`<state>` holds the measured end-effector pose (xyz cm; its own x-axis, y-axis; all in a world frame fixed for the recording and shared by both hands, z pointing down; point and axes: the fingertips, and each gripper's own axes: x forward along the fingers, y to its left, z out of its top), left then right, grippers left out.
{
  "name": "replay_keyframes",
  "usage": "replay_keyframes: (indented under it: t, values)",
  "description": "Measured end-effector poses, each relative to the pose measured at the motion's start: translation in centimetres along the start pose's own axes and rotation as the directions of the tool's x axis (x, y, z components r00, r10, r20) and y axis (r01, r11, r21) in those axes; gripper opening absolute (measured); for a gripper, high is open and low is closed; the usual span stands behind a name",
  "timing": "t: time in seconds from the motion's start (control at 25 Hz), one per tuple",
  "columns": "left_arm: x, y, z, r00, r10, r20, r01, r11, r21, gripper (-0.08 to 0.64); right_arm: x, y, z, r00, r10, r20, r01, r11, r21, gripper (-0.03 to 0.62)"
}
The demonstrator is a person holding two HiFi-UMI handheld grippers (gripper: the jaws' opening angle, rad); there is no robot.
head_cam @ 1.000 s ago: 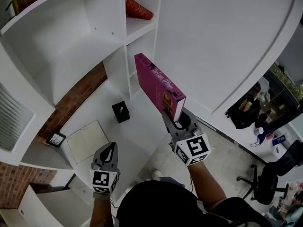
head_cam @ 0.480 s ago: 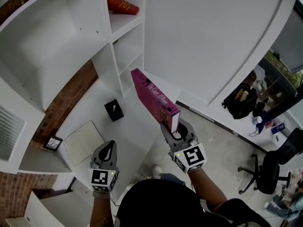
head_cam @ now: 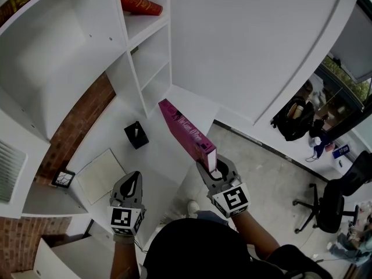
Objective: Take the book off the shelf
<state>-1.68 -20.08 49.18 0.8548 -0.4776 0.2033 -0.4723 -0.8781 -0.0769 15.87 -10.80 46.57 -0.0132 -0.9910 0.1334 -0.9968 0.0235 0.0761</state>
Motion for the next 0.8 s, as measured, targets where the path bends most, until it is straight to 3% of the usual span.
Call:
replay_keyframes:
  t: [0.2, 0.44, 0.8]
  values:
    - [0.5, -0.2, -0.2, 0.999, -0.015, -0.048, 0.014, 1.000, -0.021, 0.009, -0.1, -0.2, -0.9, 1.000, -0.006, -0.016, 0.007, 1.000, 0.007, 0.143]
    - [1.2, 0.4, 0.5, 1.000, -0.016, 0.002, 0.016, 1.000, -0.002, 0.009, 0.1, -0.2, -1.6, 1.000, -0.016, -0.015, 0.017, 0.999, 0.035, 0.143]
    - [1.3, 0.6, -0.6, 0.998, -0.023, -0.060, 0.021, 0.999, -0.029, 0.009, 0.3, -0.1, -2.4, 0.999, -0.014, -0.035, 0.015, 1.000, 0.026, 0.143]
